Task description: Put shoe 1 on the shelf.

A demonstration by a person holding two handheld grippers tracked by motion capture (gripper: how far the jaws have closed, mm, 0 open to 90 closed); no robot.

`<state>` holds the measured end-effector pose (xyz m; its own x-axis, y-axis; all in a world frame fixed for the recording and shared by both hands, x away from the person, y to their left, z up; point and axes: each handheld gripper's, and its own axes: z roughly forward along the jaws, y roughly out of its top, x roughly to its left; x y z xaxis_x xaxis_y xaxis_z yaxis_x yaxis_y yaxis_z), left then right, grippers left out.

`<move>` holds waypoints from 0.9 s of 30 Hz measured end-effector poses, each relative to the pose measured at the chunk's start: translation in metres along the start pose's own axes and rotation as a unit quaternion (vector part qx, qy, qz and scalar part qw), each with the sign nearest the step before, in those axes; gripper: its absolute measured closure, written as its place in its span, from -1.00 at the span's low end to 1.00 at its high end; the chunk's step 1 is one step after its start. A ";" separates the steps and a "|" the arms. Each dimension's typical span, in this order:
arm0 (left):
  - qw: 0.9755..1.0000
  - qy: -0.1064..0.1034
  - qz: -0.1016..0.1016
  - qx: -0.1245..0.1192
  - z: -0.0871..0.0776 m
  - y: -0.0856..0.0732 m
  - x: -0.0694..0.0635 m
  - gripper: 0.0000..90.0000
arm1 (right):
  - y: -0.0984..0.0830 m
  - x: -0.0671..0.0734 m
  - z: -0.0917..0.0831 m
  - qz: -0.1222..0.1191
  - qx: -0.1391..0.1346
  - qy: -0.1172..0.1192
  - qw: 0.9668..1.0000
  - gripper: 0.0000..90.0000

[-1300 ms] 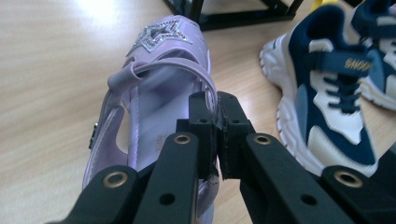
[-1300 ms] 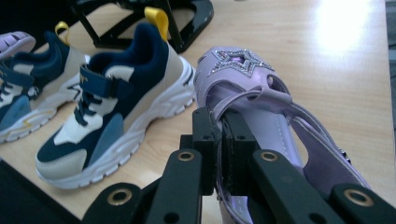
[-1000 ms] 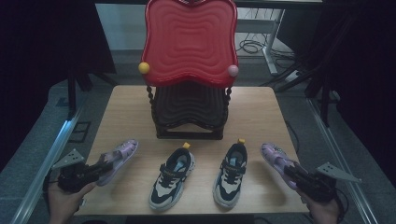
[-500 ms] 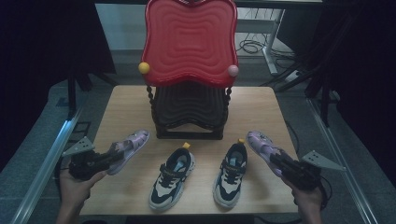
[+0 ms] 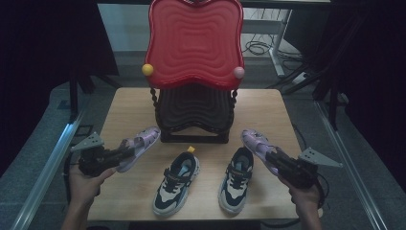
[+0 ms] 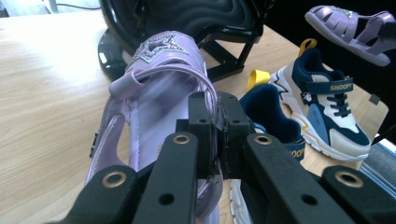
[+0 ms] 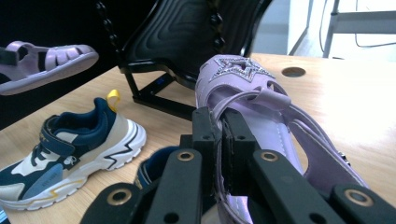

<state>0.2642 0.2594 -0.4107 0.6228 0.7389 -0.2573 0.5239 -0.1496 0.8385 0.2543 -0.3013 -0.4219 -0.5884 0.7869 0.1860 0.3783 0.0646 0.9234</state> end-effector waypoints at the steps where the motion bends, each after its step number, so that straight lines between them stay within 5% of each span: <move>1: 1.000 -0.002 0.001 0.002 0.002 0.001 0.000 0.90 | 0.001 0.001 0.002 -0.002 0.000 0.003 1.000 0.90; 14: 1.000 -0.013 0.011 -0.003 0.018 0.017 -0.004 0.90 | 0.014 0.017 0.039 -0.023 0.015 0.018 0.999 0.90; 27: 1.000 -0.019 0.021 -0.012 0.032 0.033 -0.010 0.90 | 0.031 0.032 0.056 -0.039 0.010 0.035 0.999 0.90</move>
<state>0.2945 0.2261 -0.3960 0.6658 0.7064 -0.2401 0.4829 -0.1627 0.8604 0.2875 -0.2399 -0.4062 -0.6651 0.7342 0.1365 0.3429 0.1379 0.9292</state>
